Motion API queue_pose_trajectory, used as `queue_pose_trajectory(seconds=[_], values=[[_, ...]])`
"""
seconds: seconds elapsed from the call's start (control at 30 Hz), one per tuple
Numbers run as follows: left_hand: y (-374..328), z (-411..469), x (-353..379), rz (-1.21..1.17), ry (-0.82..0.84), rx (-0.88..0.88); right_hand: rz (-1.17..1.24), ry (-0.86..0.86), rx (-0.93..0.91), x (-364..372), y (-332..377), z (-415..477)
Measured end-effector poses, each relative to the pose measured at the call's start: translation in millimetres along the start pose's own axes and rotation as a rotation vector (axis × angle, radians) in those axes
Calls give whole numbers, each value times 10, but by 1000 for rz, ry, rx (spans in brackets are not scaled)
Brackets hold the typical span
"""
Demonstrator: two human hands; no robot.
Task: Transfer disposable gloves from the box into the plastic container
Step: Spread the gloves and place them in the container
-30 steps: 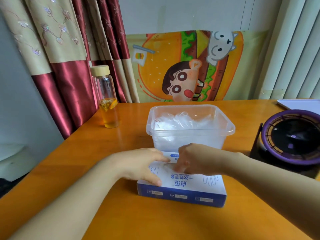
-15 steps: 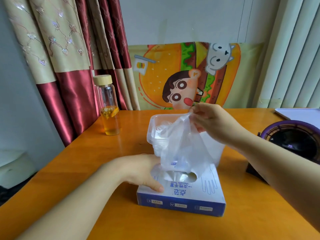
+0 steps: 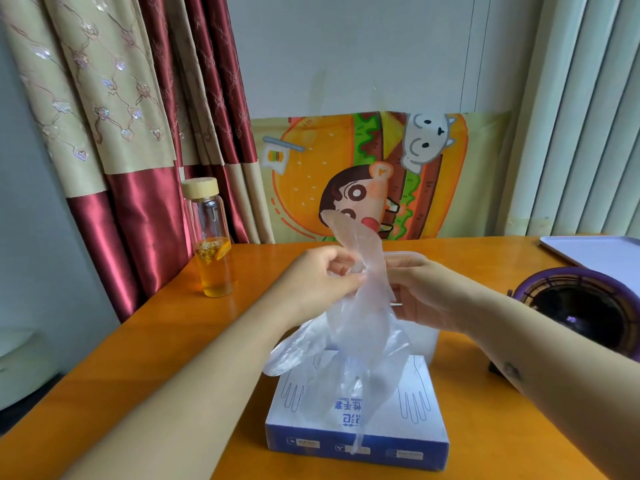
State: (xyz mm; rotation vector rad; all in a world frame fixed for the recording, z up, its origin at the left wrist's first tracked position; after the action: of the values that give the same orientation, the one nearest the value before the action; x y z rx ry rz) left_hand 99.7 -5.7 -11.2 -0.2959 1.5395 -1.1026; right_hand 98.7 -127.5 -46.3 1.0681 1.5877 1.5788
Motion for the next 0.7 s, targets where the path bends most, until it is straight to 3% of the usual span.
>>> queue_pose_trajectory(seconds=[0.1, 0.2, 0.3, 0.43, 0.53, 0.7], values=[[181, 140, -62, -97, -62, -77, -92, -148, -61, -162, 88, -57], [261, 195, -219, -158, -160, -116, -358, -348, -229, -255, 384, -259], [253, 240, -333, -152, -222, -144, -696, -186, -279, 72, 566, -379], [285, 329, -397, -111, -241, -190, -1109, 26, -140, 438, 298, -348], [269, 339, -410, -114, -247, -189, -1122, -48, -109, 458, 136, -248], [315, 403, -401, -140, -197, -193, -1040, -255, -234, 300, 285, -141]])
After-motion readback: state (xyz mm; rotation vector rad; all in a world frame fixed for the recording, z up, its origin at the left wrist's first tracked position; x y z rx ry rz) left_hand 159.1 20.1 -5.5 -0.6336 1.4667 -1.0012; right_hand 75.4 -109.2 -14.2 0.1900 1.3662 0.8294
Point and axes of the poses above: each hand's wrist, its own z-axis towards the middle knuckle, its own x-axis out of the palm, y = z × x, the point moved 8 cm from there along z, towards the middle knuckle, and after that the axes turned 11 degrees about y, right-handed, at the moved point
